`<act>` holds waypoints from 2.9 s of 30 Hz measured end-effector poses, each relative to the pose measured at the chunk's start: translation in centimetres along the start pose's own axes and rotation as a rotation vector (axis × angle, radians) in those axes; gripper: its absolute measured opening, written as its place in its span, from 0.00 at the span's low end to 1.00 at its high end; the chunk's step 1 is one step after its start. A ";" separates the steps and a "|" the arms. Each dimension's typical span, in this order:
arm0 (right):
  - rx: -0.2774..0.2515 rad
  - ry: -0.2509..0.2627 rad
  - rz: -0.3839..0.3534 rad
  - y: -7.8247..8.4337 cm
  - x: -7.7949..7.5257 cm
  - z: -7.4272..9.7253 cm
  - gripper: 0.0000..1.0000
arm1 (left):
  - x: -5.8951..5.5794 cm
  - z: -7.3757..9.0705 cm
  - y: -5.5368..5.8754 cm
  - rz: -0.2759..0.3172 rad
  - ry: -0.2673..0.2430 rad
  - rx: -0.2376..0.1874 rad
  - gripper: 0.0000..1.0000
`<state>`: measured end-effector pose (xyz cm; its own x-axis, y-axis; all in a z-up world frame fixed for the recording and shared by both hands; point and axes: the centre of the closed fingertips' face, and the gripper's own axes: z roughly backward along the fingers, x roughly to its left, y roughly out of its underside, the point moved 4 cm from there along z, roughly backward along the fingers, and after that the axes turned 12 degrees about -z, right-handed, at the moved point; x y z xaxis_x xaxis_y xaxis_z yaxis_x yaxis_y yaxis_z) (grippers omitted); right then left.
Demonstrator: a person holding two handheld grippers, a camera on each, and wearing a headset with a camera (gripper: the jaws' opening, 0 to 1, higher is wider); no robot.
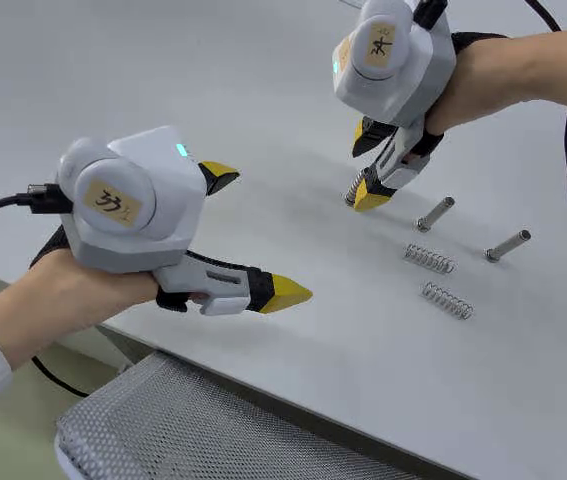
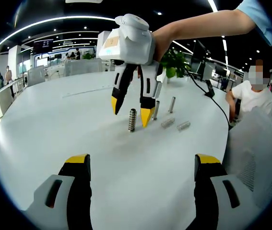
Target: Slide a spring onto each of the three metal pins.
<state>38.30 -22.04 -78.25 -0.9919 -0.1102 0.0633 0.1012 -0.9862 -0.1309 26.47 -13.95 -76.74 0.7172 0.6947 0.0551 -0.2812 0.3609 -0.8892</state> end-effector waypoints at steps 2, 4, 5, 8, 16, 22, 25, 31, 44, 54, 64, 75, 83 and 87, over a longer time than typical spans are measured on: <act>-0.006 -0.004 -0.018 0.0 0.1 0.0 0.57 | 0.0 0.0 0.0 0.000 -0.001 -0.001 0.88; -0.010 -0.008 -0.021 0.0 0.3 0.1 0.59 | 0.1 0.1 0.0 -0.001 -0.003 -0.002 0.88; -0.012 -0.007 -0.027 0.1 0.3 0.1 0.61 | 0.1 0.1 0.0 -0.001 -0.003 -0.001 0.88; -0.026 0.010 -0.035 0.1 0.2 0.1 0.75 | 0.1 0.2 -0.1 -0.001 -0.005 -0.002 0.88; -0.078 0.048 -0.064 0.2 -0.6 0.0 0.99 | 0.1 0.2 -0.2 -0.007 -0.004 -0.003 0.88; -0.087 0.051 -0.086 0.8 -0.8 -0.1 0.99 | 0.1 0.2 -0.4 -0.010 -0.005 -0.004 0.88; -0.109 0.053 -0.096 0.9 -0.7 0.1 0.99 | 0.1 0.3 -0.5 -0.015 -0.005 -0.003 0.88; -0.144 0.059 -0.114 1.4 -0.2 0.6 0.99 | 0.2 0.3 -1.0 -0.027 -0.005 -0.003 0.88; -0.292 0.080 -0.197 3.3 1.1 2.5 0.99 | 0.4 0.4 -2.4 -0.053 -0.002 -0.001 0.88; -0.405 0.112 -0.263 5.0 2.7 4.4 0.99 | 0.4 0.1 -3.4 -0.054 -0.006 -0.006 0.88; -0.525 0.164 -0.353 8.3 3.8 6.2 0.99 | -0.2 -0.5 -5.0 -0.067 0.006 -0.010 0.88; -0.598 0.224 -0.467 12.7 5.7 7.7 0.99 | -1.0 -1.4 -5.9 -0.085 0.045 -0.005 0.87; -0.629 0.261 -0.573 16.1 8.2 7.7 0.99 | -1.7 -2.0 -6.8 -0.116 0.079 0.003 0.87; -0.646 0.280 -0.613 17.2 9.6 7.7 0.99 | -1.9 -2.2 -6.9 -0.126 0.087 0.010 0.87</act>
<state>31.15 -41.02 -72.32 -0.8489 0.5235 0.0736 -0.4251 -0.5931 -0.6838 28.47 -19.08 -71.65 0.7997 0.5870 0.1261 -0.1912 0.4481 -0.8733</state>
